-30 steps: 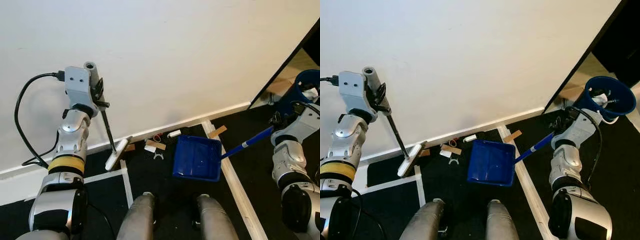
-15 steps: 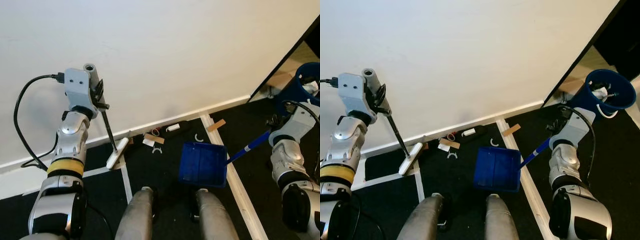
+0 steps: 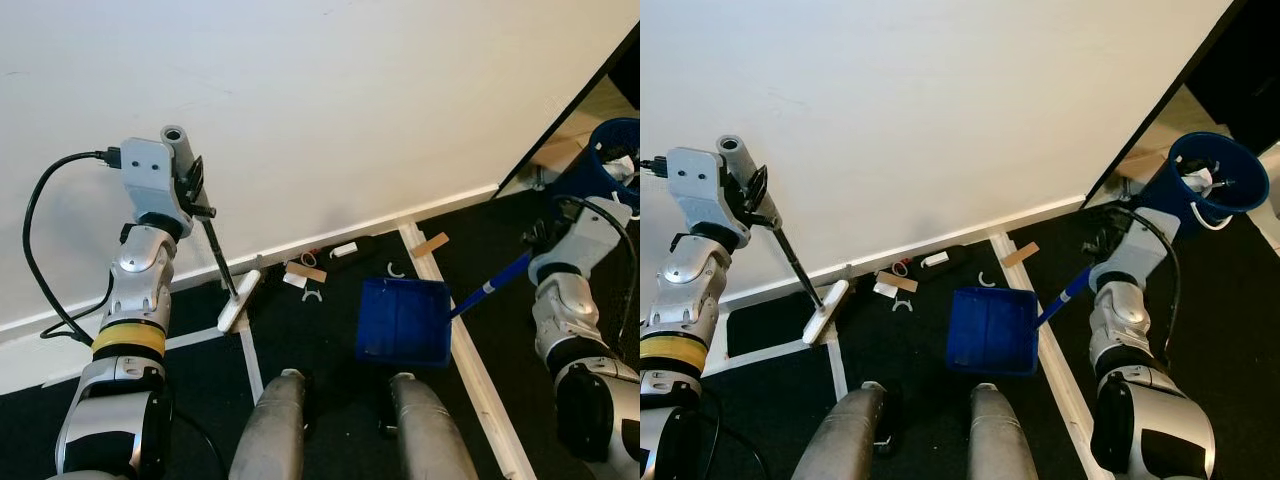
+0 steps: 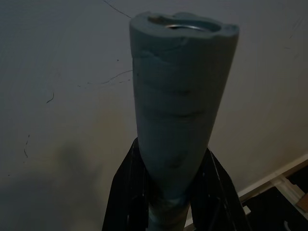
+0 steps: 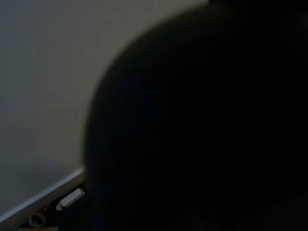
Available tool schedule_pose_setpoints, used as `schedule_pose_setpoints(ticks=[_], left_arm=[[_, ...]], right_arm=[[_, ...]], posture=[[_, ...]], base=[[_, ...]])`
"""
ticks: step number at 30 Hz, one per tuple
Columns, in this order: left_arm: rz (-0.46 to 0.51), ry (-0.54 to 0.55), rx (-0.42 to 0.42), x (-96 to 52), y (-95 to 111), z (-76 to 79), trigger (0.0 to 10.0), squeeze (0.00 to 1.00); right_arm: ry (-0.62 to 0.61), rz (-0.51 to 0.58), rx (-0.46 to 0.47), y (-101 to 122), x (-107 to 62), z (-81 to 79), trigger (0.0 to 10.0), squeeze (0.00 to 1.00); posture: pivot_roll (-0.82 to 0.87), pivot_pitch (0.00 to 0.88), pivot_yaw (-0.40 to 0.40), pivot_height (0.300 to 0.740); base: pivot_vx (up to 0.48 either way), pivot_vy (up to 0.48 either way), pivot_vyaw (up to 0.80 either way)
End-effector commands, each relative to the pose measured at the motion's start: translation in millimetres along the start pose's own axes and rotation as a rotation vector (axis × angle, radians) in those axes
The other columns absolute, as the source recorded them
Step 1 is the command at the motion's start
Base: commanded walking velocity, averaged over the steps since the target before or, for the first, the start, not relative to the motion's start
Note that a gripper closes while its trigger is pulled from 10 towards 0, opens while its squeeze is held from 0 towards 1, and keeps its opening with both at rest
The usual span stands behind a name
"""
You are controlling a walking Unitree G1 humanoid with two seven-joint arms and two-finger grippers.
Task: Sweep floor
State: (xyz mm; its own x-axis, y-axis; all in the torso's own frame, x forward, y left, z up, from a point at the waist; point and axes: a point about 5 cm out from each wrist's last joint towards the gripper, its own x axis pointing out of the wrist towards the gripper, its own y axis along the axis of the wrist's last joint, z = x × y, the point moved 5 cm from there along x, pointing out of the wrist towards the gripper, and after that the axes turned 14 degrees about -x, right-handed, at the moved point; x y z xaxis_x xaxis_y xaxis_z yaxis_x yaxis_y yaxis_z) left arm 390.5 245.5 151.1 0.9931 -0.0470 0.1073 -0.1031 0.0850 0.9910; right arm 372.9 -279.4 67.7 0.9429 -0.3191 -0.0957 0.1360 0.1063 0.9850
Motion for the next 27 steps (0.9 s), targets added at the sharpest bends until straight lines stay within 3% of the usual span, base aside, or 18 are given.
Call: schedule_pose_setpoints(ticks=[1, 9, 15, 23, 26, 27], left_arm=[[0.047, -0.003, 0.000, 3.6, 10, 3.6, 10.0, 0.00], [0.051, -0.004, -0.001, 3.0, 10, 5.3, 10.0, 0.00], [0.047, -0.008, 0.013, 1.7, 12, 1.7, 10.0, 0.00], [0.051, -0.010, 0.020, 3.8, 16, 0.2, 10.0, 0.00], [0.034, -0.023, 0.031, 2.5, 13, 0.8, 10.0, 0.00], [0.016, -0.036, 0.045, 2.6, 9, 2.4, 10.0, 0.00]], right_arm=[[0.017, -0.006, 0.007, -3, -1.4, -5.9, 10.0, 0.00], [0.035, -0.022, 0.015, -9, -4.4, -8.9, 10.0, 0.00], [0.042, -0.002, 0.103, -7, -4.6, -14.0, 10.0, 0.00], [0.053, 0.003, 0.156, -6, -4.8, -20.0, 10.0, 0.00], [0.076, -0.031, 0.112, -13, -7.7, -25.6, 10.0, 0.00], [0.078, -0.095, 0.063, -25, -10.1, -28.1, 10.0, 0.00]], posture=[[0.15, 0.267, -0.019, 0.740], [0.17, 0.252, -0.027, 0.740], [0.17, 0.258, -0.022, 0.740], [0.18, 0.262, -0.022, 0.740], [0.17, 0.242, -0.019, 0.740], [0.17, 0.258, -0.019, 0.740]], base=[[0.000, 0.000, 0.00], [0.000, 0.000, 0.00], [0.000, 0.000, 0.00], [0.000, 0.000, 0.00], [0.000, 0.000, 0.00], [0.000, 0.000, 0.00]])
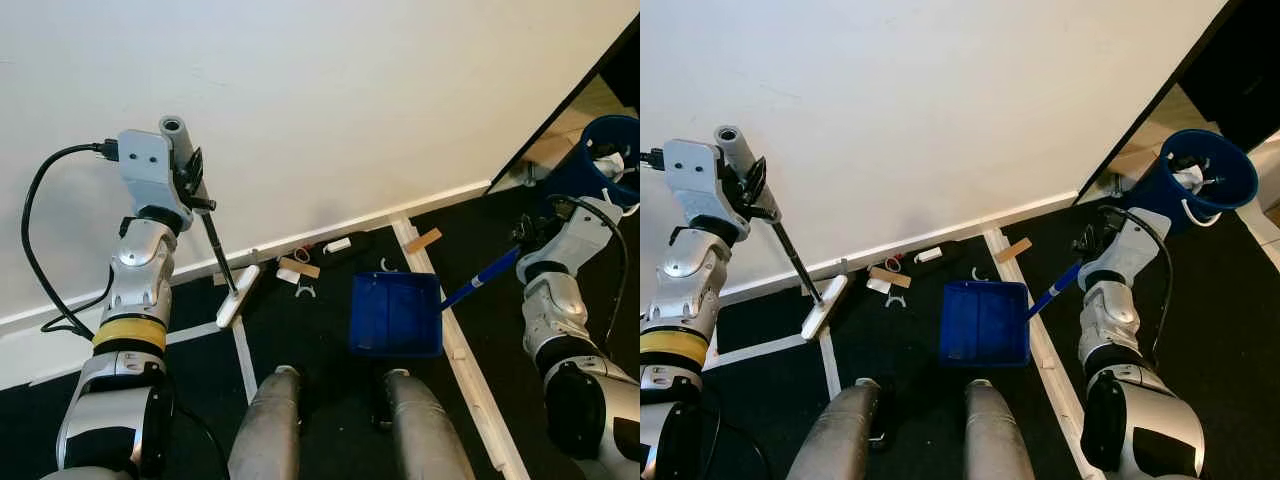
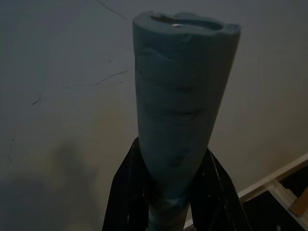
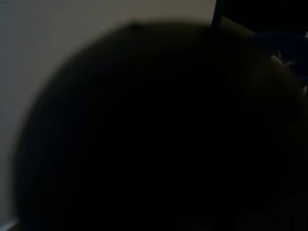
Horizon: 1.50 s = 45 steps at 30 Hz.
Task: Sweep floor
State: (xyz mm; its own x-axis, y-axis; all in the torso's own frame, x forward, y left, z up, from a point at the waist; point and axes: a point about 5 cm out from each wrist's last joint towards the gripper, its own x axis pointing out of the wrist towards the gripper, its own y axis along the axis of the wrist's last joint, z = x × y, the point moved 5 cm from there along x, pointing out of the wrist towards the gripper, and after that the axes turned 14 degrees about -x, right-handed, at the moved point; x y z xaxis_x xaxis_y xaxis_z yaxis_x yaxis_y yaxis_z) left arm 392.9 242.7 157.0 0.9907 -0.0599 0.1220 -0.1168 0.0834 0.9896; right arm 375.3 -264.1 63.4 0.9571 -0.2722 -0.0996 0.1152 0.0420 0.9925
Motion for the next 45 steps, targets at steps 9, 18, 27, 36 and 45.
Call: schedule_pose_setpoints(ticks=[9, 18, 27, 36, 45], left_arm=[[-0.038, -0.042, 0.086, 10.7, 0, 3.6, 10.0, 0.00], [-0.074, -0.099, 0.172, 36.0, -9, 45.2, 10.0, 0.00], [-0.048, -0.310, -0.069, 48.8, -14, 173.7, 10.0, 0.00], [-0.096, -0.589, -0.277, 17.6, -17, 267.3, 10.0, 0.00], [0.025, -0.461, -0.536, 35.1, 52, 215.8, 10.0, 0.00]], right_arm=[[0.077, -0.184, -0.130, -37, -11.5, -39.2, 10.0, 0.00], [0.133, -0.120, -0.173, -8, 1.7, -64.7, 10.0, 0.00], [0.140, -0.168, -0.228, -26, -6.9, -64.9, 10.0, 0.00], [0.118, -0.237, -0.214, -49, -18.1, -52.8, 10.0, 0.00], [0.103, -0.256, -0.191, -51, -18.3, -51.1, 10.0, 0.00]], posture=[[0.11, 0.335, -0.025, 0.740], [0.03, 0.364, -0.076, 0.740], [0.00, 0.386, -0.086, 0.740], [0.05, 0.359, -0.074, 0.740], [0.12, 0.278, -0.075, 0.740]], base=[[0.000, 0.000, 0.00], [0.000, 0.000, 0.00], [0.000, 0.000, 0.00], [0.000, 0.000, 0.00], [0.000, 0.000, 0.00]])
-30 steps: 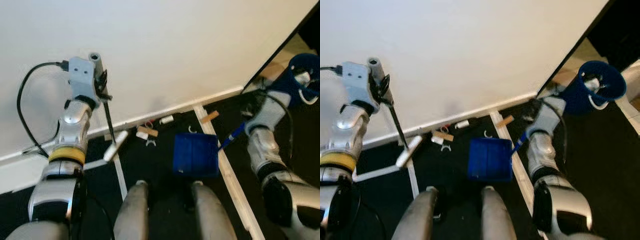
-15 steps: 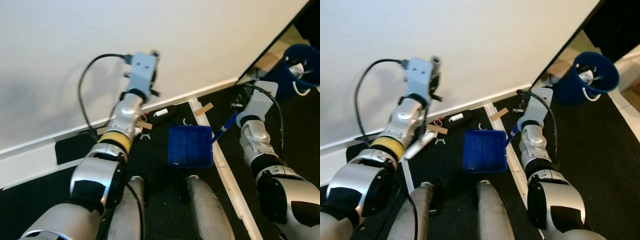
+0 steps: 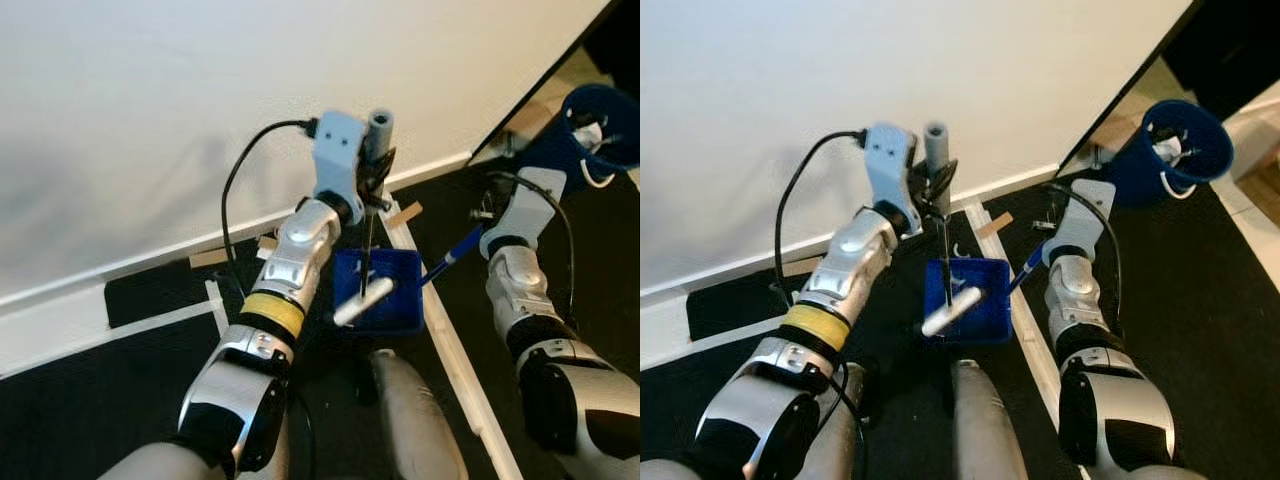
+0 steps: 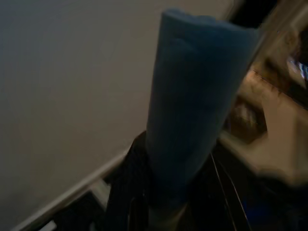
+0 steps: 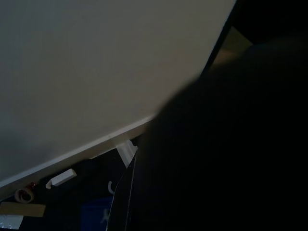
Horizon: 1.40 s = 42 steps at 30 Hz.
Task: Sweep floor
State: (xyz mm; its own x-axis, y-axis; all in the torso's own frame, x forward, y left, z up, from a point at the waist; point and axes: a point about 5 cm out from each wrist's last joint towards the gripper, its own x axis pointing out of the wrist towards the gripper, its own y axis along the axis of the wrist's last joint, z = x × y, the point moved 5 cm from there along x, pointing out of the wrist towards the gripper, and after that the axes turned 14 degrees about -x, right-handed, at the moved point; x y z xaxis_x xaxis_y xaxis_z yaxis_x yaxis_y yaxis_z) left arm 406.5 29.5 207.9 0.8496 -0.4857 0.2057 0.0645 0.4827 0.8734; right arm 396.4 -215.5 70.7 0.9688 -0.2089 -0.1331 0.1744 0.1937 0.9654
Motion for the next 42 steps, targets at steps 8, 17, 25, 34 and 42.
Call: schedule_pose_setpoints(ticks=[8, 17, 25, 34, 42], left_arm=[[-0.074, 0.129, 0.473, -53.0, 23, -77.2, 10.0, 0.00], [-0.153, 0.268, 0.453, -93.2, 12, -112.8, 10.0, 0.00], [-0.199, 0.369, 0.474, -125.7, -2, -139.7, 10.0, 0.00], [-0.066, 0.510, 0.562, -130.3, 40, -156.2, 10.0, 0.00], [0.046, 0.632, 0.771, -140.4, 99, -174.6, 10.0, 0.00]], right_arm=[[0.071, -0.265, -0.027, -79, -33.7, -16.1, 10.0, 0.00], [0.067, -0.314, -0.025, -97, -45.3, -15.6, 10.0, 0.00], [0.054, -0.342, -0.019, -107, -52.2, -12.4, 10.0, 0.00], [0.032, -0.302, -0.006, -97, -45.7, -10.9, 10.0, 0.00], [-0.019, -0.266, 0.051, -84, -37.1, -1.1, 10.0, 0.00]], posture=[[0.16, 0.197, -0.069, 0.740], [0.17, 0.167, -0.055, 0.740], [0.18, 0.166, -0.052, 0.740], [0.19, 0.244, -0.029, 0.740], [0.20, 0.355, 0.013, 0.740]], base=[[0.000, 0.000, 0.00], [0.000, 0.000, 0.00], [0.000, 0.000, 0.00], [0.000, 0.000, 0.00], [0.000, 0.000, 0.00]])
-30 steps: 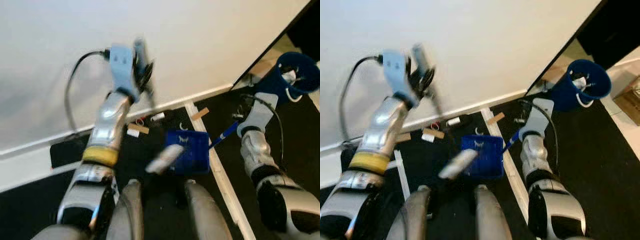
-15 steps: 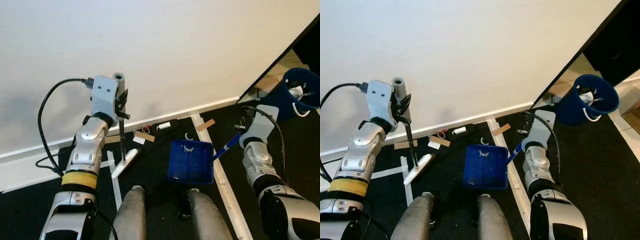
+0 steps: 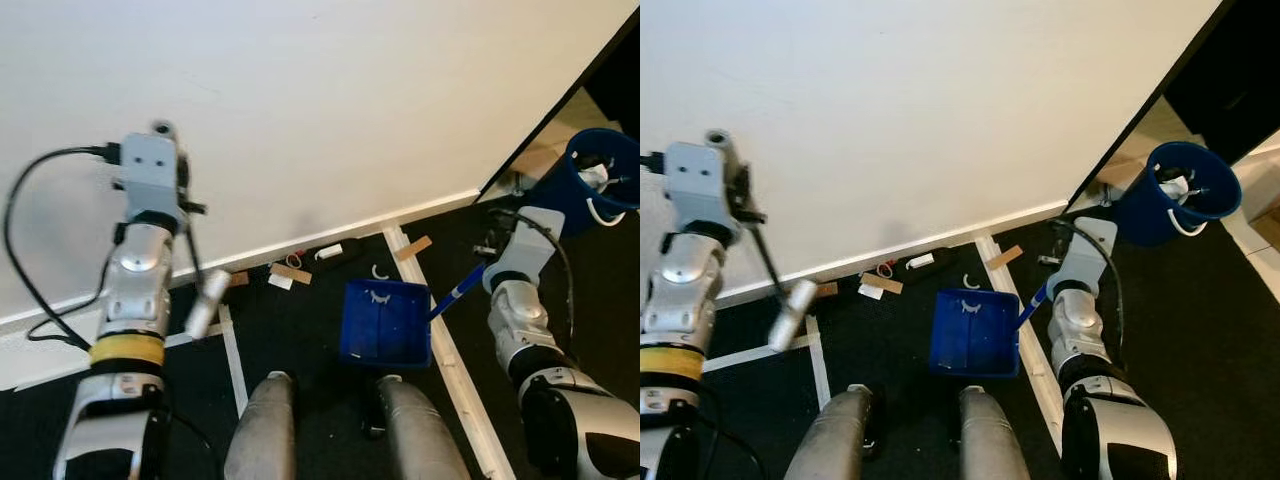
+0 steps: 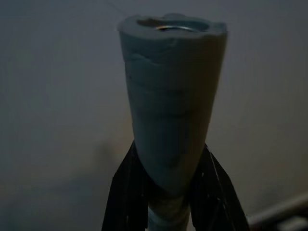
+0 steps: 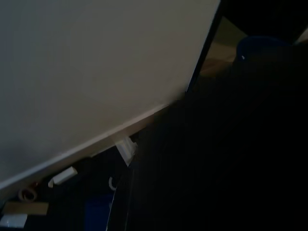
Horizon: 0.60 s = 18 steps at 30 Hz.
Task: Sweep floor
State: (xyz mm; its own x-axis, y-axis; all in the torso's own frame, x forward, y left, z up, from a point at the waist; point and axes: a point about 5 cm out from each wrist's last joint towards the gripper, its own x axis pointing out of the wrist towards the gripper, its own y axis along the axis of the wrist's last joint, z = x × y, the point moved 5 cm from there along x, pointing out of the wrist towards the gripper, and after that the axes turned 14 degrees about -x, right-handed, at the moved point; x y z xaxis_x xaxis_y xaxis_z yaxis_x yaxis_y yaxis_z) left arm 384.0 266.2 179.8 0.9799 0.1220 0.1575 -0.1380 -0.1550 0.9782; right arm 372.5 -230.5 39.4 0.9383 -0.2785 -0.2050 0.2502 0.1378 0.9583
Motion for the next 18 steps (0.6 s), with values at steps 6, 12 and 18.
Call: schedule_pose_setpoints(ticks=[6, 12, 18], left_arm=[[-0.090, -0.116, 0.191, 8.3, -1, -18.0, 10.0, 0.00], [-0.166, -0.179, 0.410, 8.4, -32, -18.3, 10.0, 0.00], [-0.141, -0.431, 0.526, 3.6, -57, 59.2, 10.0, 0.00]], right_arm=[[0.034, -0.179, 0.015, -48, -17.2, -10.7, 10.0, 0.00], [0.041, -0.163, -0.003, -46, -16.7, -8.9, 10.0, 0.00], [0.025, -0.129, -0.016, -41, -15.2, -2.8, 10.0, 0.00]], posture=[[0.21, 0.364, 0.022, 0.740], [0.16, 0.395, 0.003, 0.740], [0.06, 0.434, -0.002, 0.740]], base=[[0.000, 0.000, 0.00], [0.000, 0.000, 0.00], [0.000, 0.000, 0.00]])
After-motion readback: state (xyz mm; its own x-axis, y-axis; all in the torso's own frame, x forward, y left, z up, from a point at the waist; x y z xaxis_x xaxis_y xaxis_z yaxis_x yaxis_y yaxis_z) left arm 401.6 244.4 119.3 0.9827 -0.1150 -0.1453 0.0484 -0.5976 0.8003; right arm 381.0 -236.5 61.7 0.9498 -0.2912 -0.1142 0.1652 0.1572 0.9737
